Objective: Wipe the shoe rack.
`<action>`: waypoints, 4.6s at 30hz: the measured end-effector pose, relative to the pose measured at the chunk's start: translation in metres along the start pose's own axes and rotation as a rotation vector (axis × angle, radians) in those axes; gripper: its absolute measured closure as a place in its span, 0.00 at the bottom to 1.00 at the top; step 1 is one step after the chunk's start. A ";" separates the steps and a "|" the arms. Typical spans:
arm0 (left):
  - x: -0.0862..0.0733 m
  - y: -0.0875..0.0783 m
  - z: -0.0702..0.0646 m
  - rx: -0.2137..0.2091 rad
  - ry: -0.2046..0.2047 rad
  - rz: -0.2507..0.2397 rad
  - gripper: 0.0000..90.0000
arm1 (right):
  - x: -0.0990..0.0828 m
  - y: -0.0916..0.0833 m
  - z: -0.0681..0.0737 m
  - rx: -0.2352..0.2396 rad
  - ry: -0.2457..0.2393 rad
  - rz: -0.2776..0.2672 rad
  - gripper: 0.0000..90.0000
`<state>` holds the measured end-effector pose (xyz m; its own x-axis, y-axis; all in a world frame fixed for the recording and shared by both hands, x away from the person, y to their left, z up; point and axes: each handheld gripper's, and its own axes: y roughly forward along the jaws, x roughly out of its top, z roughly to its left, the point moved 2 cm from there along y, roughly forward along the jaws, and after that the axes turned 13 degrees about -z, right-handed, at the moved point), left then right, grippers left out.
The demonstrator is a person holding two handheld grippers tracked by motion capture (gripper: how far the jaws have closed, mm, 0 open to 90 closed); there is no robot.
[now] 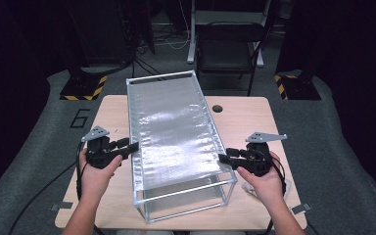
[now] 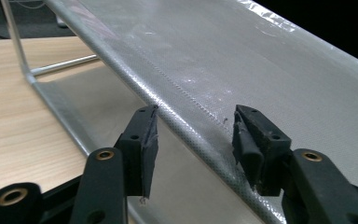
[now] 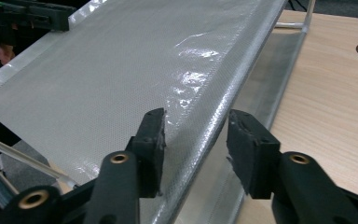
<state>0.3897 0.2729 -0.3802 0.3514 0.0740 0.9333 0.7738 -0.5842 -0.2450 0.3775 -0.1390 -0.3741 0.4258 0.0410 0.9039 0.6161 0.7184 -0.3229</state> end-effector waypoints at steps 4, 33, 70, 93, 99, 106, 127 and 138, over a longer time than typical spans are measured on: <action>-0.002 -0.003 -0.002 -0.003 0.003 -0.002 0.59 | 0.000 -0.001 -0.002 0.004 0.011 0.003 0.66; -0.002 -0.017 -0.023 0.017 0.041 -0.040 0.52 | 0.011 -0.006 -0.021 -0.064 0.019 -0.053 0.61; -0.015 -0.027 -0.013 0.064 -0.006 -0.096 0.51 | 0.017 0.000 -0.038 -0.163 -0.058 -0.039 0.73; 0.008 -0.024 0.001 0.114 0.069 -0.084 0.46 | 0.012 -0.043 -0.018 -0.160 -0.035 -0.114 0.56; 0.009 -0.020 0.013 0.150 0.059 -0.080 0.44 | 0.000 -0.050 -0.012 -0.121 -0.003 -0.091 0.57; 0.003 -0.016 0.024 0.162 0.018 -0.058 0.41 | -0.006 -0.047 -0.007 -0.096 0.027 -0.086 0.57; 0.004 -0.024 0.011 0.152 0.032 -0.050 0.50 | 0.001 -0.033 -0.024 -0.166 0.040 -0.095 0.54; 0.017 -0.013 0.024 0.110 0.070 -0.047 0.43 | -0.004 -0.035 -0.017 -0.150 0.056 -0.090 0.50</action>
<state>0.3983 0.3012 -0.3680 0.2792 0.0402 0.9594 0.8430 -0.4887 -0.2248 0.3655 -0.1760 -0.3712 0.3978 -0.0602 0.9155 0.7438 0.6053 -0.2834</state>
